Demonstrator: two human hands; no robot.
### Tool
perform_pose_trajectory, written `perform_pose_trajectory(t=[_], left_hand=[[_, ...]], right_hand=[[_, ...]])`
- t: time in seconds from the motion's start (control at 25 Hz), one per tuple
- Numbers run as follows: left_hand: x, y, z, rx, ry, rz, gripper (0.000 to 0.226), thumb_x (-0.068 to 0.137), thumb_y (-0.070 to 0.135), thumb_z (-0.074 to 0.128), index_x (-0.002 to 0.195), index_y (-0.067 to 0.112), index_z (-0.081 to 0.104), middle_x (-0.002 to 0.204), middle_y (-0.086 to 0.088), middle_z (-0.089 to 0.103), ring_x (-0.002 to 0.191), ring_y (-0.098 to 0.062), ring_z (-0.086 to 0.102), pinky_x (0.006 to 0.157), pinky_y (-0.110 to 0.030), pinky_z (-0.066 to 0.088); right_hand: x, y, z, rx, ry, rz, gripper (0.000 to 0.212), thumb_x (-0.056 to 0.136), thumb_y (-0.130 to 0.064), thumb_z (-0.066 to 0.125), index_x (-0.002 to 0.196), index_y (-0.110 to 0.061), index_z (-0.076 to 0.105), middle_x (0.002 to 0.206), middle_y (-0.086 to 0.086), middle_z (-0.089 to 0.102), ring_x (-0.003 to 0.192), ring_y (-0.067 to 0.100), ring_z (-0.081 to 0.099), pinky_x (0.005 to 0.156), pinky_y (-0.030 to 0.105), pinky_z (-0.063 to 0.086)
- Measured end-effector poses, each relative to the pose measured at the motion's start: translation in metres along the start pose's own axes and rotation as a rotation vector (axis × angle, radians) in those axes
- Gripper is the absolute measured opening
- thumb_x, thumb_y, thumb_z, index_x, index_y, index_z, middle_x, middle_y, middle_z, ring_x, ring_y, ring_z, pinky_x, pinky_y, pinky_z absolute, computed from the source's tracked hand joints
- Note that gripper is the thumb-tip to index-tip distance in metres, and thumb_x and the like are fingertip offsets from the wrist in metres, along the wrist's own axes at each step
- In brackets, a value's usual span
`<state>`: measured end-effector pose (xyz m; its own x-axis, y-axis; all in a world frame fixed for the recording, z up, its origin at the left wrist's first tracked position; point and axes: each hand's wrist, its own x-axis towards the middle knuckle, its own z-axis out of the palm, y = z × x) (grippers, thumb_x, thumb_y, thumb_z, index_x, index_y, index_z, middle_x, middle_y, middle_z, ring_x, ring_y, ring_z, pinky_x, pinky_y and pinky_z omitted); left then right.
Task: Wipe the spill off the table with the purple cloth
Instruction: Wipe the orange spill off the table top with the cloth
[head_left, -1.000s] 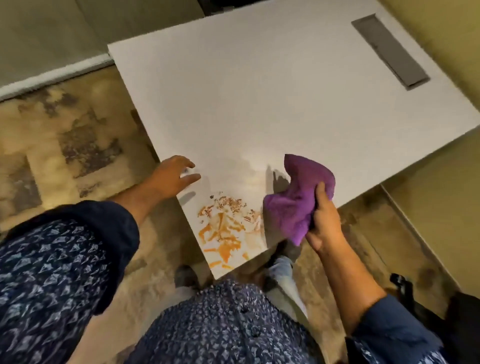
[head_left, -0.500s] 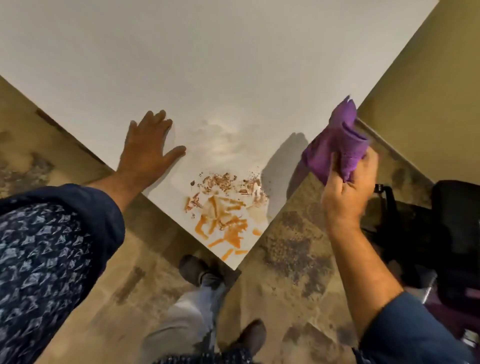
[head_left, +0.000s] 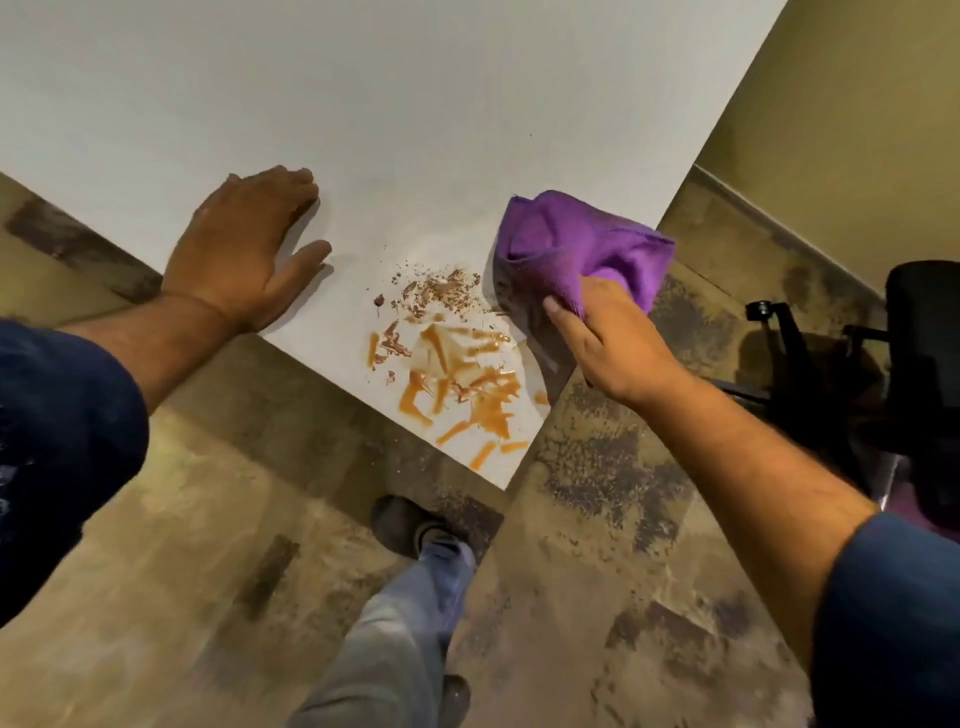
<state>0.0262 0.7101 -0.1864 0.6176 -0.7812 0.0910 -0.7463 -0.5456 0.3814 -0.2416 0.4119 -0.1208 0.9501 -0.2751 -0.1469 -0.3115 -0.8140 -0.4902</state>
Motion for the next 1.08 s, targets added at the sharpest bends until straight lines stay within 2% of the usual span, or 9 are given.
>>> perform_pose_trajectory(t=[0.04, 0.08, 0.12, 0.2, 0.32, 0.56, 0.88, 0.96, 1.08], left_hand=[[0.001, -0.002, 0.000, -0.012, 0.015, 0.007, 0.071, 0.101, 0.063, 0.042, 0.154, 0.016, 0.045, 0.158, -0.012, 0.052, 0.142, -0.040, 0.050, 0.124, -0.060, 0.033], [0.001, -0.003, -0.001, -0.011, 0.024, 0.010, 0.070, 0.101, 0.063, 0.042, 0.154, 0.018, 0.045, 0.157, -0.011, 0.053, 0.142, -0.039, 0.050, 0.125, -0.059, 0.031], [-0.001, -0.003, 0.000, -0.017, 0.029, 0.005, 0.068, 0.102, 0.062, 0.043, 0.154, 0.018, 0.045, 0.158, -0.010, 0.052, 0.144, -0.038, 0.049, 0.126, -0.058, 0.028], [-0.001, -0.003, 0.002, -0.013, 0.047, 0.020, 0.066, 0.102, 0.058, 0.044, 0.155, 0.019, 0.045, 0.161, -0.009, 0.050, 0.148, -0.036, 0.046, 0.129, -0.056, 0.024], [0.000, -0.006, 0.003, -0.011, 0.045, 0.016, 0.064, 0.103, 0.056, 0.045, 0.155, 0.018, 0.048, 0.163, -0.007, 0.050, 0.151, -0.033, 0.044, 0.130, -0.056, 0.023], [0.000, -0.005, 0.002, -0.052, 0.041, 0.007, 0.060, 0.103, 0.051, 0.048, 0.150, 0.015, 0.055, 0.163, -0.007, 0.049, 0.153, -0.031, 0.042, 0.132, -0.054, 0.021], [0.004, -0.006, -0.001, -0.034, 0.027, 0.006, 0.058, 0.103, 0.048, 0.049, 0.148, 0.012, 0.056, 0.162, -0.008, 0.050, 0.153, -0.031, 0.042, 0.132, -0.056, 0.020], [0.003, -0.007, 0.001, -0.048, 0.021, -0.004, 0.058, 0.103, 0.049, 0.049, 0.149, 0.014, 0.055, 0.163, -0.005, 0.049, 0.155, -0.027, 0.038, 0.132, -0.053, 0.017], [0.003, -0.007, 0.002, -0.060, 0.029, -0.010, 0.058, 0.103, 0.050, 0.048, 0.150, 0.015, 0.054, 0.164, -0.004, 0.048, 0.157, -0.024, 0.035, 0.133, -0.050, 0.014]], right_hand=[[-0.002, 0.005, -0.002, -0.061, -0.055, -0.053, 0.021, 0.109, -0.056, 0.037, 0.112, -0.043, 0.052, 0.118, -0.020, 0.067, 0.102, 0.002, 0.056, 0.090, 0.044, 0.049], [-0.002, 0.013, -0.004, -0.172, -0.143, -0.075, 0.041, 0.106, -0.065, 0.034, 0.133, -0.042, 0.056, 0.145, -0.013, 0.062, 0.125, 0.009, 0.055, 0.100, 0.047, 0.046], [-0.001, 0.022, -0.005, -0.297, -0.198, -0.055, 0.062, 0.102, -0.073, 0.029, 0.153, -0.042, 0.048, 0.168, -0.010, 0.044, 0.144, 0.019, 0.046, 0.111, 0.052, 0.039], [0.006, 0.037, 0.001, -0.439, -0.195, -0.008, 0.074, 0.099, -0.078, 0.022, 0.165, -0.046, 0.029, 0.180, -0.012, 0.013, 0.162, 0.027, 0.021, 0.123, 0.064, 0.019], [0.015, 0.034, 0.025, -0.296, -0.089, 0.003, 0.068, 0.105, -0.064, 0.026, 0.169, -0.042, 0.019, 0.181, -0.011, 0.003, 0.168, 0.027, 0.000, 0.126, 0.075, -0.007], [0.009, 0.017, 0.057, -0.111, 0.112, 0.185, 0.066, 0.109, -0.048, 0.035, 0.170, -0.034, 0.018, 0.180, -0.012, 0.014, 0.168, 0.021, 0.005, 0.129, 0.071, -0.009], [-0.015, -0.027, 0.083, -0.104, 0.020, 0.141, 0.065, 0.109, -0.035, 0.040, 0.168, -0.042, 0.014, 0.181, -0.009, 0.007, 0.168, 0.020, 0.000, 0.134, 0.059, -0.004], [-0.025, -0.038, 0.088, -0.047, 0.035, 0.157, 0.067, 0.109, -0.036, 0.041, 0.165, -0.050, 0.006, 0.180, -0.012, 0.008, 0.168, 0.018, 0.000, 0.134, 0.059, -0.003], [-0.040, -0.058, 0.095, 0.076, 0.062, 0.199, 0.078, 0.108, -0.036, 0.040, 0.148, -0.075, -0.014, 0.177, -0.021, 0.007, 0.167, 0.012, -0.001, 0.134, 0.051, -0.006]])
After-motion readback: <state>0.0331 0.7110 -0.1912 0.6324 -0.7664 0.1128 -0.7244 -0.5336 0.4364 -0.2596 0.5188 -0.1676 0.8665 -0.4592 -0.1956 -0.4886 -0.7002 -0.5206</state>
